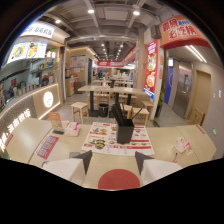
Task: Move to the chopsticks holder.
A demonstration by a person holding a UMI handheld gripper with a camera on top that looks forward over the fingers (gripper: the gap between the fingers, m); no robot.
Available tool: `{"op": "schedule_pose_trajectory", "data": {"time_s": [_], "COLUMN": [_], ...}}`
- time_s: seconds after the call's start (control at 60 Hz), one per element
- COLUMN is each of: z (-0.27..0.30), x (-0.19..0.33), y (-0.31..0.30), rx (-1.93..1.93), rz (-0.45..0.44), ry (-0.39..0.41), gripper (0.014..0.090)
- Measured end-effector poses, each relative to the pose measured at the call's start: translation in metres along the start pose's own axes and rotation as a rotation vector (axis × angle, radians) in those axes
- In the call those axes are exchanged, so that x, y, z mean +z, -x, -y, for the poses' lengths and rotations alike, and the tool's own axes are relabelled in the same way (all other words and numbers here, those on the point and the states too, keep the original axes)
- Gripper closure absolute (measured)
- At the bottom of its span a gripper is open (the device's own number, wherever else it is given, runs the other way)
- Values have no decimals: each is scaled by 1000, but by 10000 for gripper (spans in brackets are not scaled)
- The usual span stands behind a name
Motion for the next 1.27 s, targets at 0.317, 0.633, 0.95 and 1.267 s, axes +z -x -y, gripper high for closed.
{"op": "schedule_pose_trajectory", "data": {"time_s": [0.317, 0.633, 0.95, 1.267], "z": [20, 65, 82, 84], "x": [61, 191, 270, 275], "y": [-18, -45, -36, -37], "rx": [3, -4, -11, -4], "rz": [-3, -15, 22, 26], "ry": [-1, -23, -15, -16], "gripper": [199, 197, 201, 200]}}
